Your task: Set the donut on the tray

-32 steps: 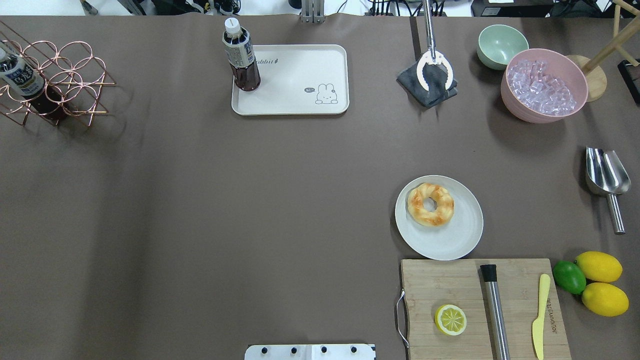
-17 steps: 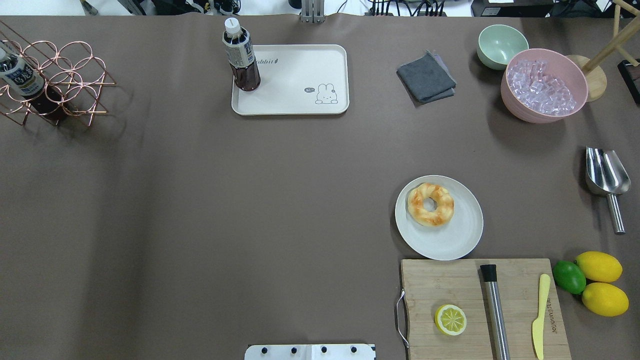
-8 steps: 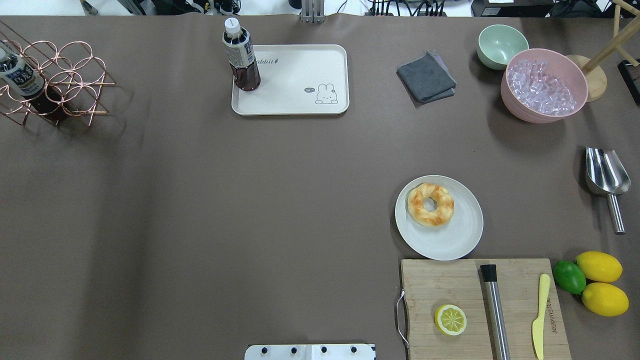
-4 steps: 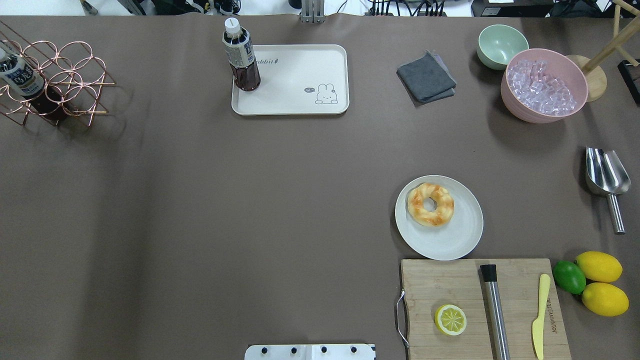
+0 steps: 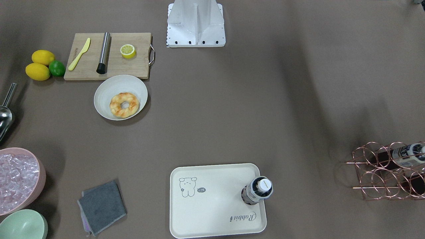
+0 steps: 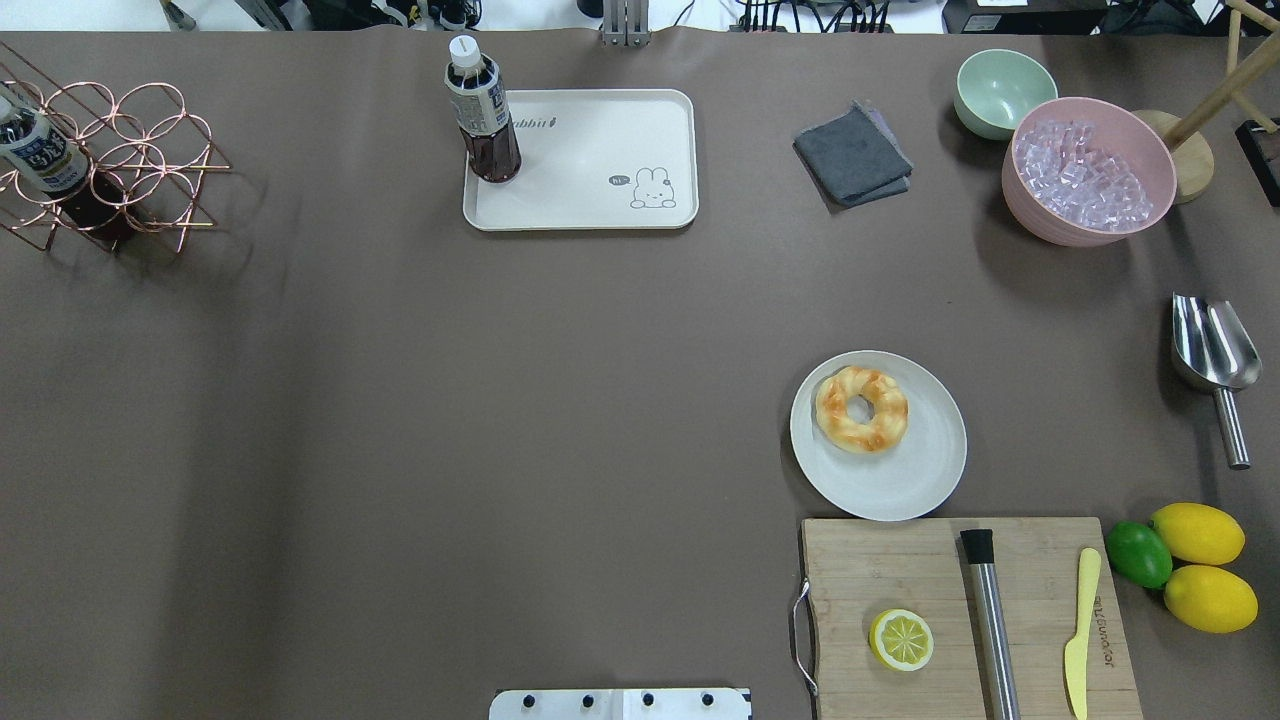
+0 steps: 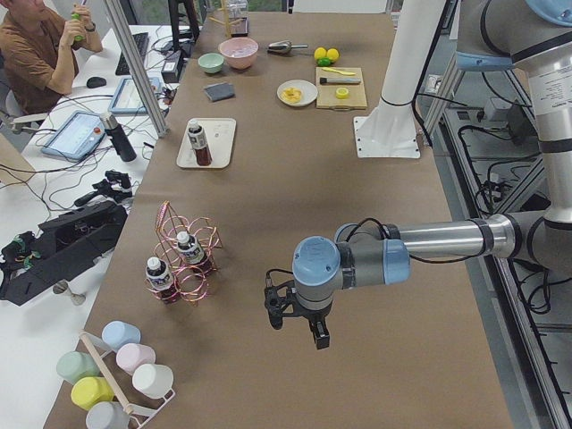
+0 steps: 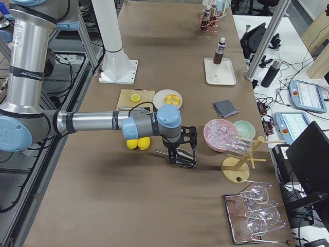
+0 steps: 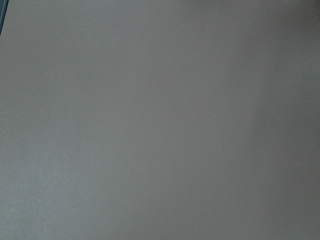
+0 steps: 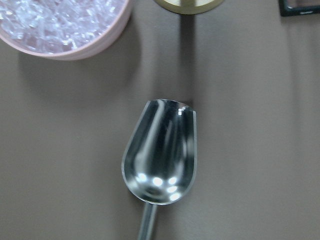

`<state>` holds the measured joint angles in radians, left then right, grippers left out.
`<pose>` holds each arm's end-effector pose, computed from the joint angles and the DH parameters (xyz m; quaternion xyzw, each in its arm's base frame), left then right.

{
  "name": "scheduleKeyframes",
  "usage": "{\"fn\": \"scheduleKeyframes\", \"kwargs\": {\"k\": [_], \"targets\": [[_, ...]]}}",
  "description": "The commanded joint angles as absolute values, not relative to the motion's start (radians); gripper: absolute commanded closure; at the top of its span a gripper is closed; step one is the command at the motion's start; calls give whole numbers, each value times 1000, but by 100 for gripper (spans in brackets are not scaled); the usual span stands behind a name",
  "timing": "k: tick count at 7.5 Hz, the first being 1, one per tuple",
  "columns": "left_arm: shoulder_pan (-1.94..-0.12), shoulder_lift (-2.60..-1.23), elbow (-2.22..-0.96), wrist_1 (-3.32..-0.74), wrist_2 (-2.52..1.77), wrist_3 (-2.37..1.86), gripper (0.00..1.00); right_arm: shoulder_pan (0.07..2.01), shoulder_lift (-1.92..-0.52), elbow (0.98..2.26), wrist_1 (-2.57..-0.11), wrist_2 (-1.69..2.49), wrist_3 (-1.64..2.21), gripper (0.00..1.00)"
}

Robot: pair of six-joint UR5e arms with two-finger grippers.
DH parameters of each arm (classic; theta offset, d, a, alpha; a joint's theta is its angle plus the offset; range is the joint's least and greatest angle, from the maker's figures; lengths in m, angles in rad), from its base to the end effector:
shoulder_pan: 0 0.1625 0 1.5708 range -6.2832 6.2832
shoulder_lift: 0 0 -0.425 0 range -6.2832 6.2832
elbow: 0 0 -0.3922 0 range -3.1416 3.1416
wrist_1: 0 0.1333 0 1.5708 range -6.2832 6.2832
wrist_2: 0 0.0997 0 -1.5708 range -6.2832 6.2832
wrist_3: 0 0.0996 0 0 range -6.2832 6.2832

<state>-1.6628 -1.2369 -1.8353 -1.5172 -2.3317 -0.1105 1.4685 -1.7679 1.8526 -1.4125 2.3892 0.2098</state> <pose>-0.0958 -0.3347 0.6750 -0.0605 0.3701 -0.1164 0.9197 0.0173 -0.4247 0.5882 0.0485 -0.4074 0.0008 0.9120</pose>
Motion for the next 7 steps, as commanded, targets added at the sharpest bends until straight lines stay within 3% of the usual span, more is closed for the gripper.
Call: {"fn": "scheduleKeyframes", "kwargs": {"k": [1,5,7], "targets": [[-1664,-1235,-1838,-1517,-2332,-112,2,1301,-1654,1885,-1395,2428,488,7],[-1661,-1250,-1827,-1519,-2333,-112,2,952,-1595,1884,-1140,2251,939,10],[-1660,-1269,-1825,-1519,-2332,-112,2,838,-1537,1876,-1138,2183,1067,9]]}}
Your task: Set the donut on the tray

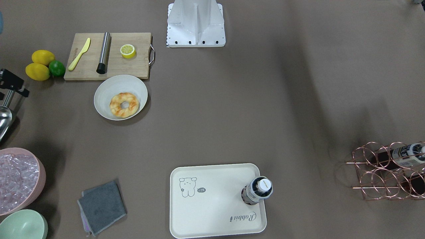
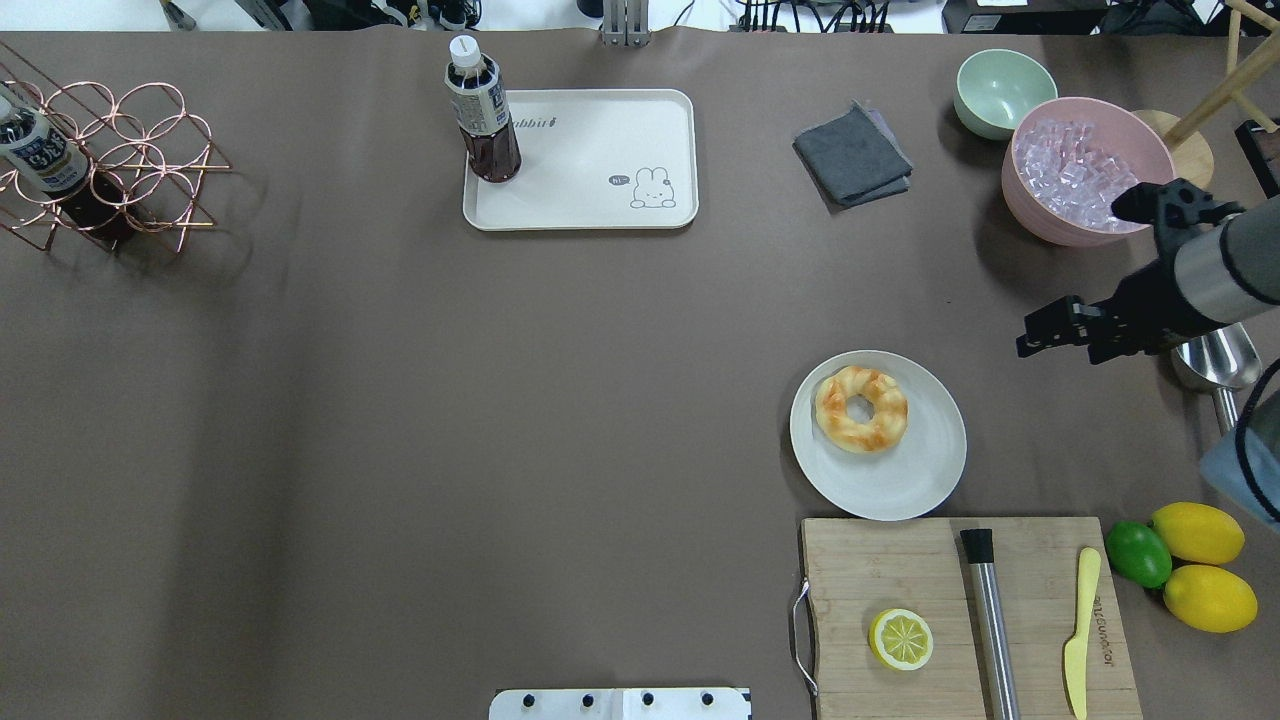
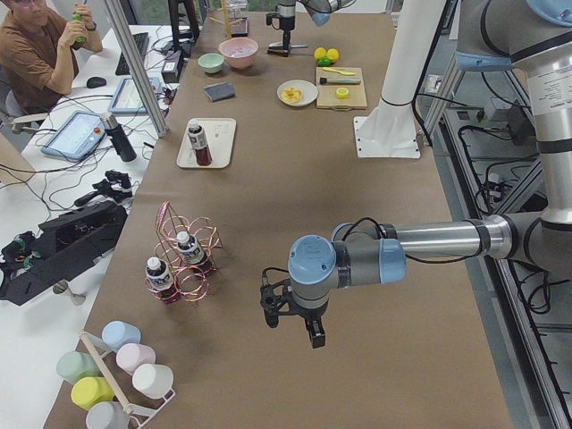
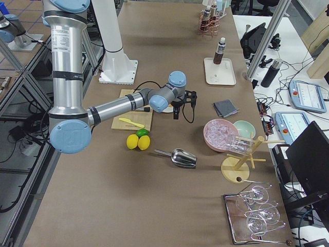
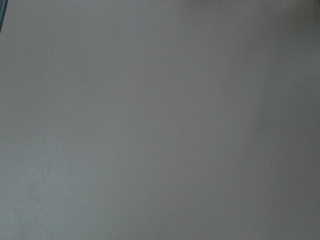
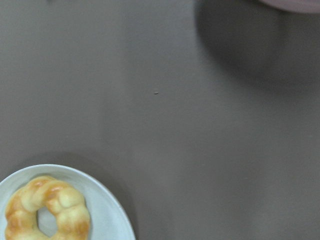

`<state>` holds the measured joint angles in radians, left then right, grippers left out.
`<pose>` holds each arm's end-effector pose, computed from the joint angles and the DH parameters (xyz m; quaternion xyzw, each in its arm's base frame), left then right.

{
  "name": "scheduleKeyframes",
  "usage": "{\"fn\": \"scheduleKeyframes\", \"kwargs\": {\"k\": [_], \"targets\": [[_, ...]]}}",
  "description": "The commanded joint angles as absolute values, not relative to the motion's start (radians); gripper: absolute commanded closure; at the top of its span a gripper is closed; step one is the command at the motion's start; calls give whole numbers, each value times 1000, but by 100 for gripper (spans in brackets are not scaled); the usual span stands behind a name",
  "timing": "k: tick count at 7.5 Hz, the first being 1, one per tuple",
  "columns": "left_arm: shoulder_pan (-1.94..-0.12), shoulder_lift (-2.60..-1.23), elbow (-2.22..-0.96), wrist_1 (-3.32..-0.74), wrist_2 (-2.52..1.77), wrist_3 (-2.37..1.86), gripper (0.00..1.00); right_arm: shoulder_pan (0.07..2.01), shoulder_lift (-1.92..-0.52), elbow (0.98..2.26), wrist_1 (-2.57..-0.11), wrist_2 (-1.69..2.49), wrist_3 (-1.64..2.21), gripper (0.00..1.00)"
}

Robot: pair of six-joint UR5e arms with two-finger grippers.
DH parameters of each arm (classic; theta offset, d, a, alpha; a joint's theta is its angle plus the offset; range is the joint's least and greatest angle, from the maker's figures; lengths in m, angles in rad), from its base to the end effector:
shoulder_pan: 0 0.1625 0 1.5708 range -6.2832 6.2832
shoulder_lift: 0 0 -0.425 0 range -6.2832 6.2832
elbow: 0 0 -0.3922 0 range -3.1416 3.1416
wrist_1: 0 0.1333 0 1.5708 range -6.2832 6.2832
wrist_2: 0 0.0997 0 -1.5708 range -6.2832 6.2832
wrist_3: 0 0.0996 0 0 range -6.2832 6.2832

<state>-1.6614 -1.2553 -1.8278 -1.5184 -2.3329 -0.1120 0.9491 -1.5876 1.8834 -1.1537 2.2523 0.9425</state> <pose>-0.0960 -0.3435 0.6721 -0.0554 0.3708 -0.1142 0.9200 -0.2304 -0.4427 0.4664 0.0126 -0.4540 0.0259 0.8905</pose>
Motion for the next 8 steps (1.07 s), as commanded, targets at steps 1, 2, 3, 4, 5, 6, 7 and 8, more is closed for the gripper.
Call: {"fn": "scheduleKeyframes", "kwargs": {"k": [1,2,3,4,5,6,7,8], "targets": [[-1661,-1270,-1827,-1519,-2333,-112,2,754,-1516,1862,-1140,2089,1116,9],[-1660,-1273,-1827,-1519,-2333,-112,2,717,-1510,1839,-1138,2051,1121,10],[-1660,-1279,-1827,-1519,-2332,-112,2,713,-1511,1804,-1135,2049,1120,11],[-1660,-1279,-1827,-1519,-2332,-112,2,701,-1509,1792,-1135,2045,1120,12],[-1660,-1279,-1830,-1517,-2333,-112,2,693,-1508,1789,-1134,2043,1118,13],[-1660,-1279,-1832,-1517,-2332,-112,2,687,-1508,1787,-1134,2040,1120,14],[-1661,-1278,-1832,-1517,-2332,-112,2,675,-1508,1784,-1134,2022,1126,17],[-1661,-1278,-1832,-1517,-2332,-112,2,666,-1508,1781,-1121,2019,1140,28]]}}
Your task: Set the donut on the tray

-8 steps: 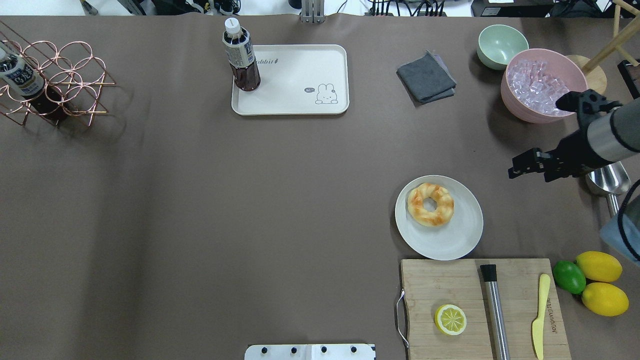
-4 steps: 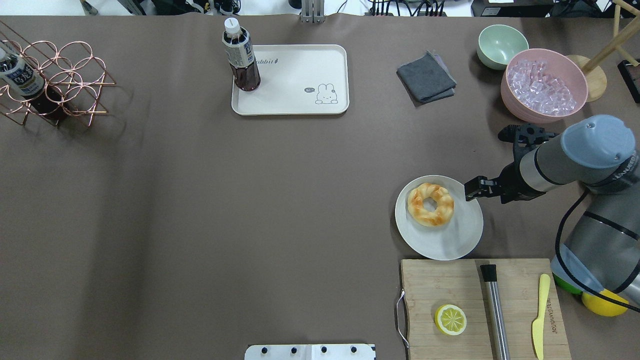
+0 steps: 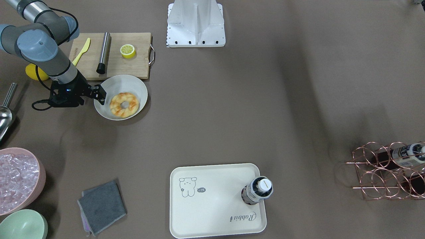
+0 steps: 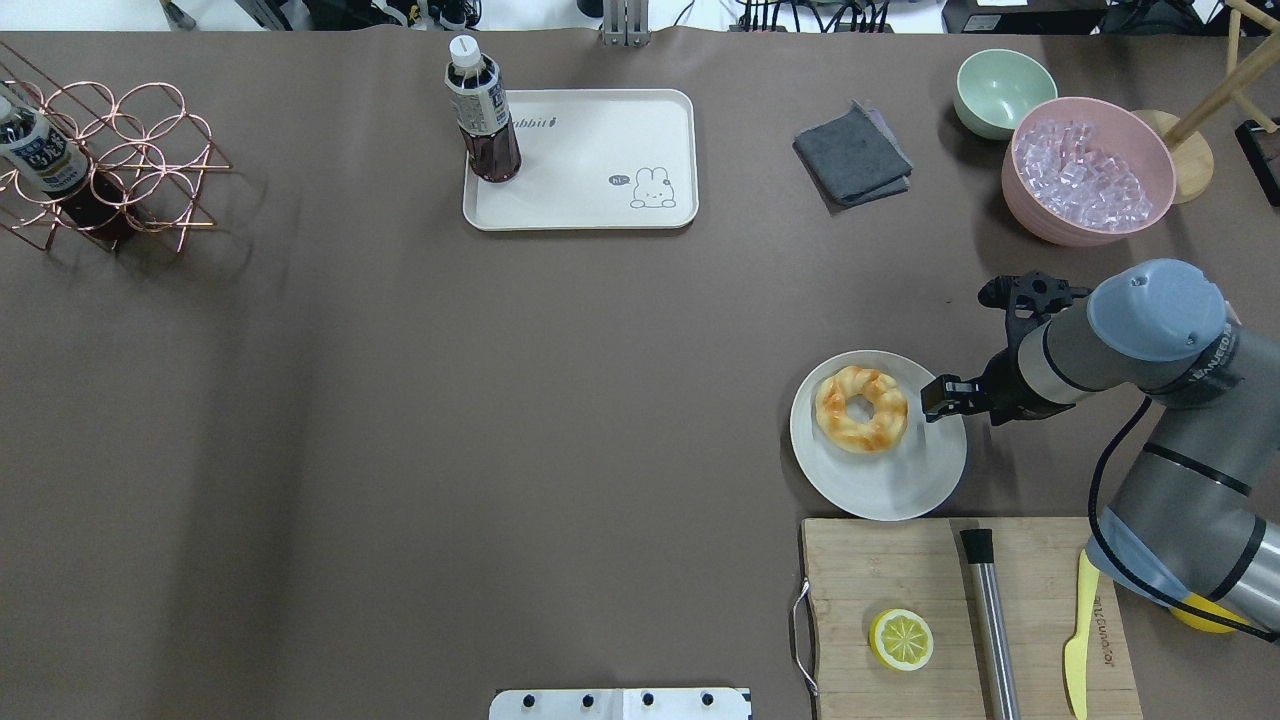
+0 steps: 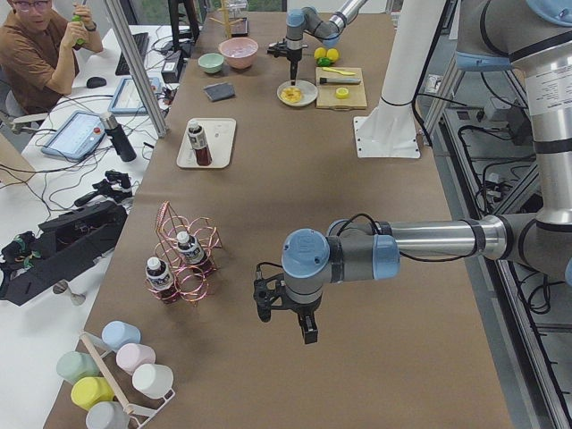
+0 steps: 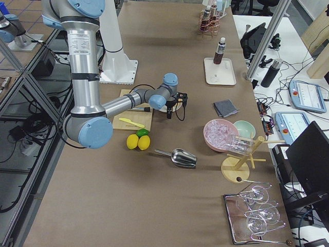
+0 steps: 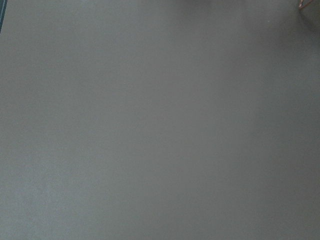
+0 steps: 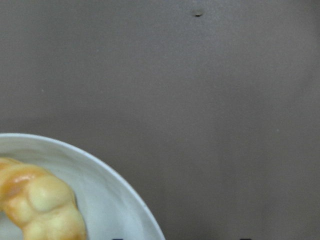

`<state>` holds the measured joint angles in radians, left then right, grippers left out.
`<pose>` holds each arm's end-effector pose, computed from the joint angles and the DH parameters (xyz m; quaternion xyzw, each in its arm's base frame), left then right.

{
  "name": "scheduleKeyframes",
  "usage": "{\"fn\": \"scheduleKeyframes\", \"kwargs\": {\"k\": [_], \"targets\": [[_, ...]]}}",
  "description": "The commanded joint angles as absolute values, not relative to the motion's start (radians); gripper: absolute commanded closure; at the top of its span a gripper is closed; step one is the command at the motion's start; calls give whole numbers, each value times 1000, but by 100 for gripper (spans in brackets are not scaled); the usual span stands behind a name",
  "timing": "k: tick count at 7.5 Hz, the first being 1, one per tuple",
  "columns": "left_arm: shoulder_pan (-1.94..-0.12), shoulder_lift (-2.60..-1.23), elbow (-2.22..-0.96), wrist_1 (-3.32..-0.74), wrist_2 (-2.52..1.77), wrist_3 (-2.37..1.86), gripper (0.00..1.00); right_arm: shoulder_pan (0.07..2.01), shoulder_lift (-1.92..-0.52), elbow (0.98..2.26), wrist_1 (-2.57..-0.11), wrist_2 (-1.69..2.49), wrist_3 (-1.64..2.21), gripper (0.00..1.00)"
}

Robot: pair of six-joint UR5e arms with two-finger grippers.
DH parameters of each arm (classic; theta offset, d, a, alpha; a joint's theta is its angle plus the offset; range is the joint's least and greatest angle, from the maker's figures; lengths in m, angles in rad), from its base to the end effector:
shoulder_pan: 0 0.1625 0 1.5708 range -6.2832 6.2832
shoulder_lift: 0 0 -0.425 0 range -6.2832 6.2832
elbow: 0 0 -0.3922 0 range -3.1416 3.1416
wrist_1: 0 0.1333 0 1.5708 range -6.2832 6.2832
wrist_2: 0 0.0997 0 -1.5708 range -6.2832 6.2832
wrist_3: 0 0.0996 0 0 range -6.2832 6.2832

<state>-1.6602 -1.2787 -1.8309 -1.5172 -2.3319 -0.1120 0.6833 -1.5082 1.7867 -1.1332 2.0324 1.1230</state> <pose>-0.0967 -0.3556 0.6624 -0.0439 0.3706 -0.1091 0.9213 -0.3606 -0.4083 0.4807 0.0019 -0.4028 0.0275 0.9149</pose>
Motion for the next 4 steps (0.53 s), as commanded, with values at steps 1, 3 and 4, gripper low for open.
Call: {"fn": "scheduleKeyframes", "kwargs": {"k": [1,3,4], "targets": [[-1663,-1276,-1830,-1517,-2332,-112,2,661,-1505,1781,-1115,2020,1159,47],[-1663,-1270,-1830,-1517,-2332,-112,2,660,-1502,1787,-1114,2025,1163,85],[-1663,-1266,-1832,-1517,-2332,-112,2,660,-1503,1789,-1095,2025,1164,98]]}}
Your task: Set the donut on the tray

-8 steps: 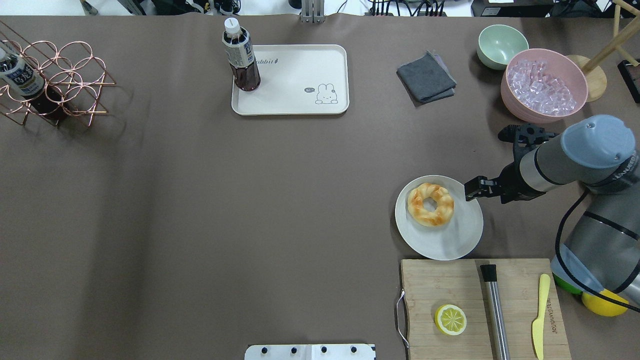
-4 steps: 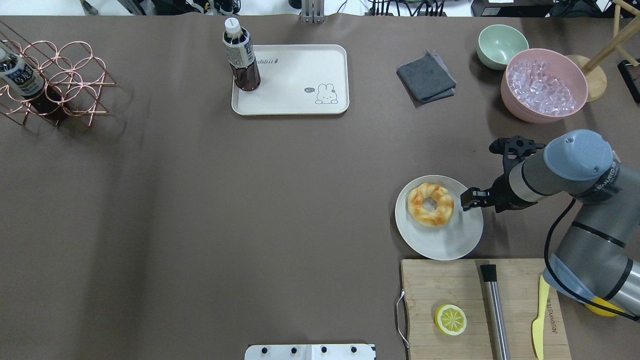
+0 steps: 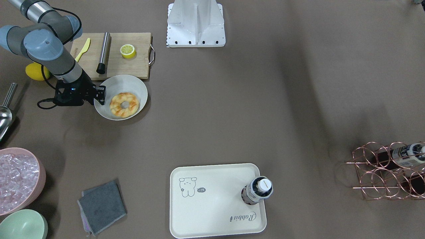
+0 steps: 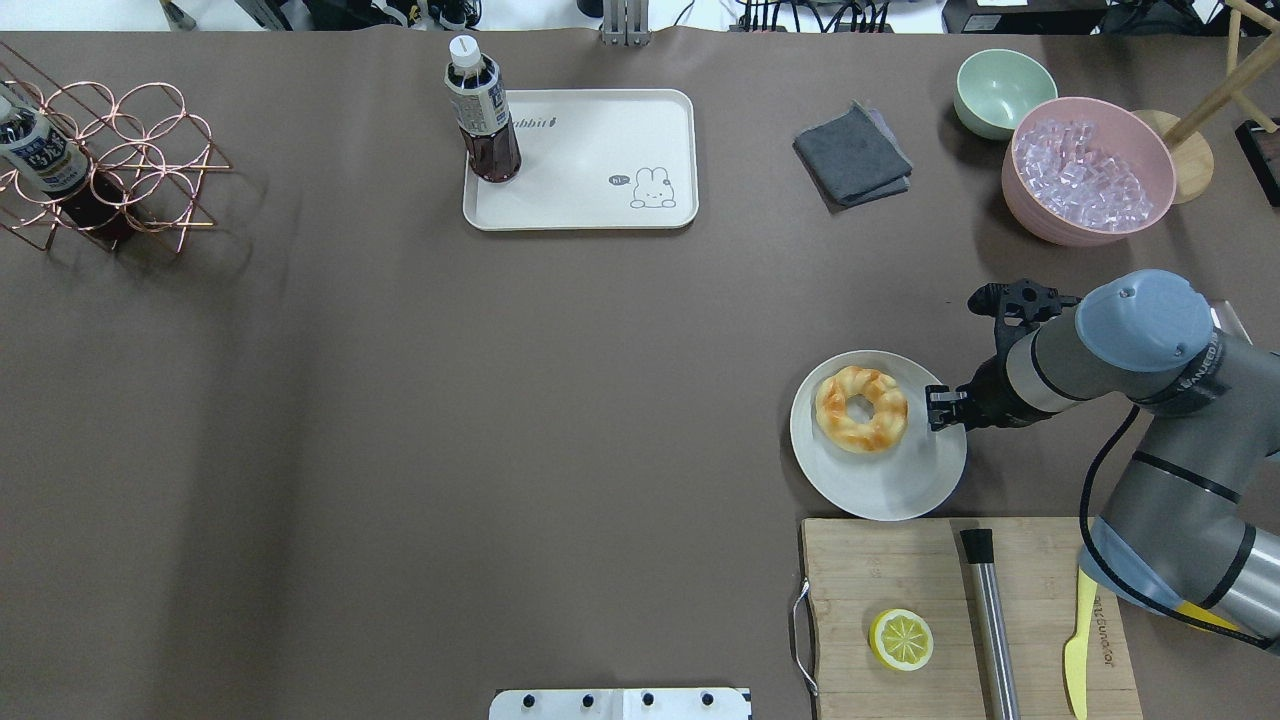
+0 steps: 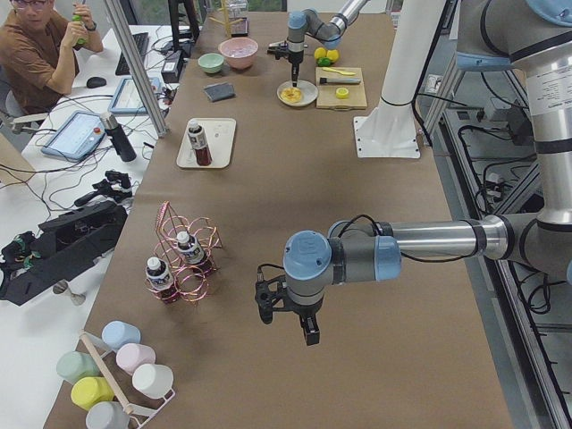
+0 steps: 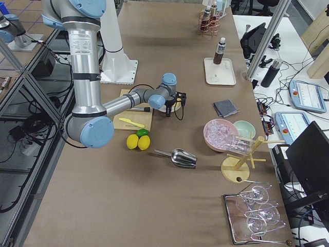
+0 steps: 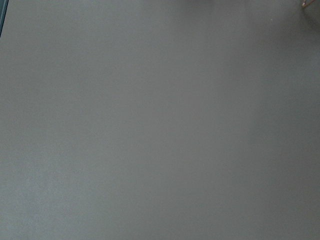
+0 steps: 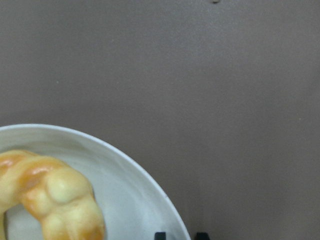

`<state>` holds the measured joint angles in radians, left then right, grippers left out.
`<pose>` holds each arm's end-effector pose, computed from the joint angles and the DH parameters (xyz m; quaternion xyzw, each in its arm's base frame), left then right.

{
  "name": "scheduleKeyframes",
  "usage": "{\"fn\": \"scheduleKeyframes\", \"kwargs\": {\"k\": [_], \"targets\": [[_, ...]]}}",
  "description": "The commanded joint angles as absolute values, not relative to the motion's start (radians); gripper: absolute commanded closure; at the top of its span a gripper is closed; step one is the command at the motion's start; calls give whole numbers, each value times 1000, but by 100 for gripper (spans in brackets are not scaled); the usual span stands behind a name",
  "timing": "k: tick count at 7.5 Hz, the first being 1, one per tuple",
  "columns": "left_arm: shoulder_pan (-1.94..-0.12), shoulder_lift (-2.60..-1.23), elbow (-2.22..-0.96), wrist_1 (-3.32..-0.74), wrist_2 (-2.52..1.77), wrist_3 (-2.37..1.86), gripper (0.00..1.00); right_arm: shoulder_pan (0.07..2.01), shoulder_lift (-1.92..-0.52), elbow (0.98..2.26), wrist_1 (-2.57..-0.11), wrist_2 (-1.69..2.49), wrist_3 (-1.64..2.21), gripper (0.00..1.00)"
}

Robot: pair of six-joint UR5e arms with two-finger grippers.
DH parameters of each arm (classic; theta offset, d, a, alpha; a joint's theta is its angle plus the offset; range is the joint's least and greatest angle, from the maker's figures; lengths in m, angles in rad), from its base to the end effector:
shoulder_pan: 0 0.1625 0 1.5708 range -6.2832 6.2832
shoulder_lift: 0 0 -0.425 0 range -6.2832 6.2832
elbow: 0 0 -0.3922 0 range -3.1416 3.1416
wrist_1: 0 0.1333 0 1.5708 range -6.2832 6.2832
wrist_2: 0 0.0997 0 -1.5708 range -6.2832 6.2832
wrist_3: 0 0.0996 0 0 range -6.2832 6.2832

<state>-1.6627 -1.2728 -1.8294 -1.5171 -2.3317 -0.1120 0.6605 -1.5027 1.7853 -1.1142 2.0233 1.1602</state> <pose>-0.0974 -0.3522 0.6653 -0.0469 0.3705 -0.1116 0.9209 -0.3710 -0.4019 0.4762 -0.0002 -0.4095 0.0328 0.9117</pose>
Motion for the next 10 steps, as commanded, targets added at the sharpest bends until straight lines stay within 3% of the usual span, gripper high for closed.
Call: {"fn": "scheduleKeyframes", "kwargs": {"k": [1,3,6,9,10], "targets": [[-1663,-1264,-1832,-1517,-2332,-112,2,663,-1505,1796,-1071,2034,1166,100],[-1664,-1259,-1832,-1517,-2332,-112,2,681,-1499,1827,-1066,2045,1195,100],[-1674,-1247,-1836,-1519,-2332,-110,2,730,-1372,1813,-1069,2085,1325,100],[-1684,-1246,-1836,-1519,-2332,-110,2,767,-1145,1654,-1069,2085,1501,100],[-1684,-1247,-1838,-1519,-2332,-110,2,775,-1029,1546,-1069,2083,1561,100]]}}
